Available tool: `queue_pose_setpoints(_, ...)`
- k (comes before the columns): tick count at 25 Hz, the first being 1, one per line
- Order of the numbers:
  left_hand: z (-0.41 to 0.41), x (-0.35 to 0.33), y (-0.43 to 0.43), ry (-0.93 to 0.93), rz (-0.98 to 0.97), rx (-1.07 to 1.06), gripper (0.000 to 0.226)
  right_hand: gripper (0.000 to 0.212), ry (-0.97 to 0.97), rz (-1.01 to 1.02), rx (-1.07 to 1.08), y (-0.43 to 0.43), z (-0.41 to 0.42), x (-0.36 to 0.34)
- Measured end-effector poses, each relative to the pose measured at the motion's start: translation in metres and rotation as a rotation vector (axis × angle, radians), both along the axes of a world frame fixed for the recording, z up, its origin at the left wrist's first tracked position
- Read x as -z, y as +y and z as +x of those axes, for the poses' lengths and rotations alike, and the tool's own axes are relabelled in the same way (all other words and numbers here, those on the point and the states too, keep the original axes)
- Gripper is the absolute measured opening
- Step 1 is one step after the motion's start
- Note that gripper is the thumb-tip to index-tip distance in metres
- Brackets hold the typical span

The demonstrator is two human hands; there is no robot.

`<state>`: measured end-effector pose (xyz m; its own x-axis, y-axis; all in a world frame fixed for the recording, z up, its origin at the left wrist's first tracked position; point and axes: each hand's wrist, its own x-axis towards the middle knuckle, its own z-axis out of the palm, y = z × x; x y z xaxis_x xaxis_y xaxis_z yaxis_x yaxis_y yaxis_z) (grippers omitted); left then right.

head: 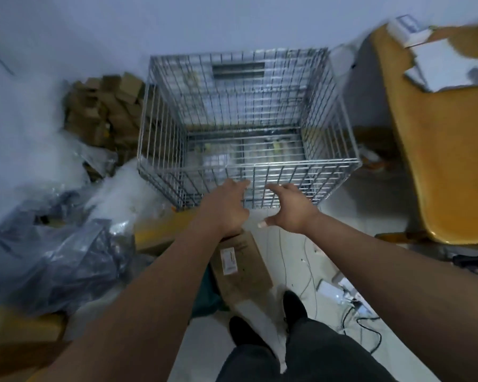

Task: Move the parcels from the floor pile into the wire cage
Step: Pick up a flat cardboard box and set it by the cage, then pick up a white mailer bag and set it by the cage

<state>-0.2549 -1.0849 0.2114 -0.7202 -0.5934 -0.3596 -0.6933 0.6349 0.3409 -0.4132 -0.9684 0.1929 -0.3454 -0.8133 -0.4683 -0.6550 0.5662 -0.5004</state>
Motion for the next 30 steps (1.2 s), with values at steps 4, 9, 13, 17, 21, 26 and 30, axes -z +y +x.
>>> queue_pose_setpoints(4,-0.044,-0.058,0.015,0.029,0.009,0.081,0.067,0.078,0.084,-0.051,0.175,0.036,-0.021,-0.059)
queue_pose_setpoints(9,-0.121,-0.106,0.065,0.086,-0.072,0.22,0.054,0.065,0.135,-0.099,0.362,0.095,-0.064,-0.119)
queue_pose_setpoints(13,-0.191,-0.123,0.124,0.136,-0.09,0.398,0.051,0.062,0.175,-0.125,0.489,0.155,-0.114,-0.146)
queue_pose_setpoints(17,-0.26,-0.125,0.192,0.176,-0.071,0.525,0.056,0.064,0.174,-0.103,0.599,0.231,-0.163,-0.155)
queue_pose_setpoints(21,-0.323,-0.128,0.264,0.162,-0.036,0.617,0.056,0.065,0.157,-0.058,0.709,0.309,-0.208,-0.156)
queue_pose_setpoints(26,-0.384,-0.139,0.332,0.165,-0.038,0.803,0.055,0.069,0.17,-0.01,0.903,0.388,-0.243,-0.163)
queue_pose_setpoints(30,-0.42,-0.146,0.376,0.168,-0.052,1.029,0.055,0.068,0.195,-0.018,1.134,0.442,-0.234,-0.164)
